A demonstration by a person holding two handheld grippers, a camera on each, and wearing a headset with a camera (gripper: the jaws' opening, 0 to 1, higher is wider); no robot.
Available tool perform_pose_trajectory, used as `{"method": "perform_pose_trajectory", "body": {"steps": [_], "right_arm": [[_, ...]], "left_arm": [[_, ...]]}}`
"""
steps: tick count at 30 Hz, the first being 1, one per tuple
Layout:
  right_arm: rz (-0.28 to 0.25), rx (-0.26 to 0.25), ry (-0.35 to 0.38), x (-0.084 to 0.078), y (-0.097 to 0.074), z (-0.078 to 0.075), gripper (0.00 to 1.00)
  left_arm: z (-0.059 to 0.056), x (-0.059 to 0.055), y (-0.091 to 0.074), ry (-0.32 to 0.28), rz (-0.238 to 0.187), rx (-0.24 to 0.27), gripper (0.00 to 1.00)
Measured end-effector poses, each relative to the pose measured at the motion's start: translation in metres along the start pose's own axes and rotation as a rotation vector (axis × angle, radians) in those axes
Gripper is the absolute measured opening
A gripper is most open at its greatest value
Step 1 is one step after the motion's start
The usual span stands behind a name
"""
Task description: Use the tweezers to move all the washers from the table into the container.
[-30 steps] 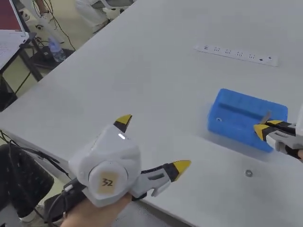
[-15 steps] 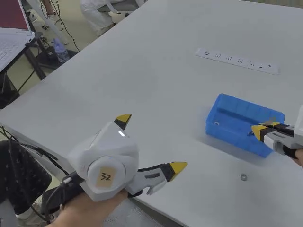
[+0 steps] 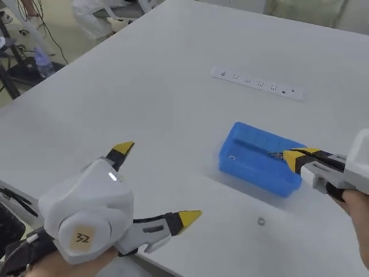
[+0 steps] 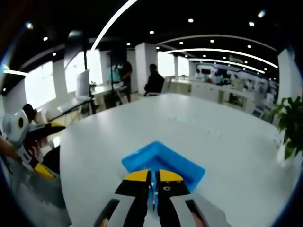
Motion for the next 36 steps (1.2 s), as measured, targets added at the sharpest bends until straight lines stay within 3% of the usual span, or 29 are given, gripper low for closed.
{"method": "perform_pose_trajectory", "body": {"steps": [7, 11, 13, 15, 21, 23, 26, 27, 29, 36], "right_arm": [[0.055, 0.004, 0.027, -0.017, -0.021, 0.014, 0.02], [0.090, 0.020, 0.036, -0.027, -0.035, 0.021, 0.02], [0.101, 0.048, 0.038, -0.030, -0.042, 0.027, 0.02], [0.111, 0.078, 0.041, -0.031, -0.050, 0.037, 0.02], [0.121, 0.165, 0.033, -0.026, -0.071, 0.064, 0.02], [0.131, 0.211, 0.045, -0.023, -0.076, 0.075, 0.02], [0.135, 0.261, 0.031, -0.020, -0.081, 0.087, 0.02], [0.161, 0.287, 0.012, -0.021, -0.083, 0.093, 0.02], [0.161, 0.297, -0.022, -0.020, -0.084, 0.101, 0.02], [0.143, 0.331, -0.025, -0.013, -0.087, 0.112, 0.02]], "left_arm": [[-0.001, 0.004, 0.002, -0.006, 0.010, -0.032, 0.97], [-0.004, 0.009, 0.000, 0.006, 0.016, -0.060, 0.90], [-0.010, 0.019, 0.001, -0.030, -0.029, -0.096, 0.86], [-0.014, 0.025, 0.002, -0.025, -0.041, -0.120, 0.82], [-0.042, 0.033, 0.016, 0.056, -0.013, -0.306, 0.64], [-0.051, 0.037, 0.021, 0.106, -0.022, -0.338, 0.58], [-0.064, 0.045, 0.027, 0.172, -0.055, -0.375, 0.55], [-0.070, 0.049, 0.029, 0.203, -0.071, -0.384, 0.55], [-0.077, 0.052, 0.031, 0.237, -0.066, -0.402, 0.52], [-0.097, 0.065, 0.032, 0.263, -0.090, -0.440, 0.27]]}}
Point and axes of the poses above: the centre of the closed fingertips' face, and the gripper's own axes: y roughly forward along the fingers, z roughly to its left, x roughly out of its top, the point moved 7 cm from there along -y, roughly backward along the fingers, and after that the axes turned 13 degrees about y, right-handed, at the moved point
